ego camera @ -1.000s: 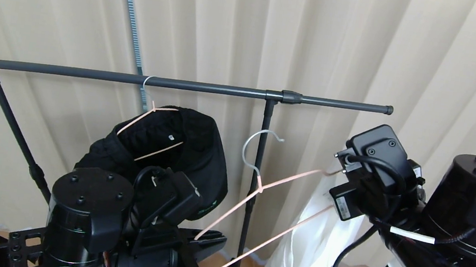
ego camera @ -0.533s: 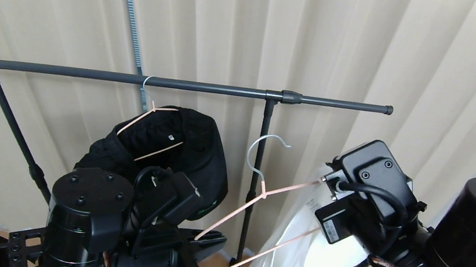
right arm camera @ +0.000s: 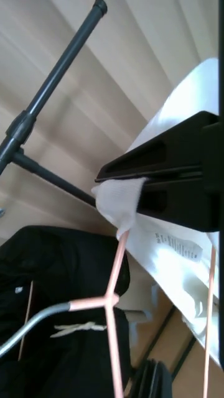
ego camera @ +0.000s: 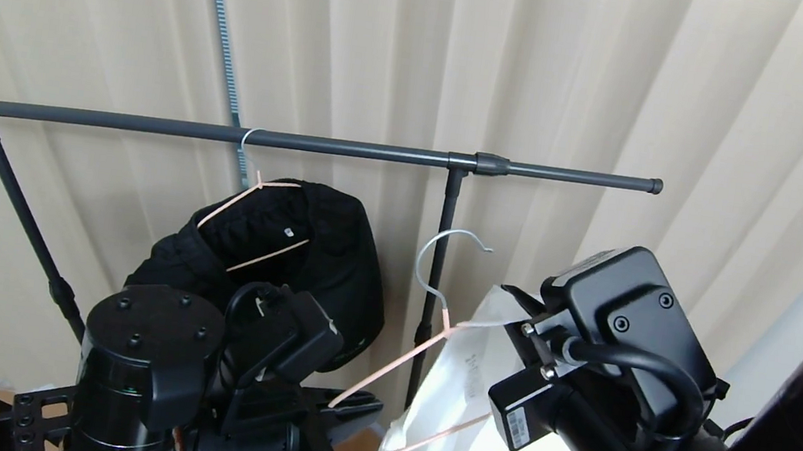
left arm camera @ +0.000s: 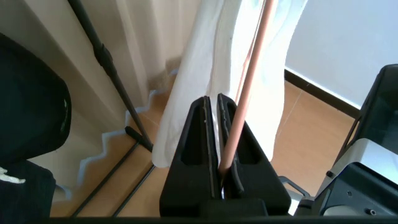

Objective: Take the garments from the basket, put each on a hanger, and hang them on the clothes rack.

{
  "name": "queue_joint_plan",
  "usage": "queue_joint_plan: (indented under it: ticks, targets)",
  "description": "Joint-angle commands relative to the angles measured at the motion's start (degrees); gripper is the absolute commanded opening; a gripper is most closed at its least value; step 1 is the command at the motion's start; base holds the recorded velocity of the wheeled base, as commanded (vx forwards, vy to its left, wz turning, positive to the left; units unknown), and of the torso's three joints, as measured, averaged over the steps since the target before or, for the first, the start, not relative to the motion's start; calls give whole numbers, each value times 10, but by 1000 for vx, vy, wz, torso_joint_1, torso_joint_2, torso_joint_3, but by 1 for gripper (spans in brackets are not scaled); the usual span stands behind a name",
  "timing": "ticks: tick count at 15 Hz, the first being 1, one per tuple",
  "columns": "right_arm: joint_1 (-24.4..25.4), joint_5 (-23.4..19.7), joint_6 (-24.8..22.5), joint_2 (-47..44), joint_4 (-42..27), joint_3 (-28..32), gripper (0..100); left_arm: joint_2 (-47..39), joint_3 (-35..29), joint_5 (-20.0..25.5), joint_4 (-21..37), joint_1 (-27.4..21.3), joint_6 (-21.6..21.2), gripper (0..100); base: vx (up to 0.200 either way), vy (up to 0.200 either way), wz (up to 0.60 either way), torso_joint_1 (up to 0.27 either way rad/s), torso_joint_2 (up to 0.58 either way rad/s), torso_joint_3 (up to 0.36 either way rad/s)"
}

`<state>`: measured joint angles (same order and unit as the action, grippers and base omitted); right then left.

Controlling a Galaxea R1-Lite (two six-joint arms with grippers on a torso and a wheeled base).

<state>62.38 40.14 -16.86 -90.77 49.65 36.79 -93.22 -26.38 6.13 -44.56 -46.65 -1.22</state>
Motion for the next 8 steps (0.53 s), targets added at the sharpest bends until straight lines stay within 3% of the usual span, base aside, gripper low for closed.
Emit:
queue_joint_plan:
  ticks: [1, 8]
  targets:
    - [23, 0, 9, -3, 0, 9, 0, 0, -1, 0, 0, 0, 0, 0, 0, 0, 0, 0, 0, 0]
    - [35, 2, 32, -13, 3, 24, 0, 3, 5, 0, -11, -2, -1, 0, 0, 0, 0, 0, 0, 0]
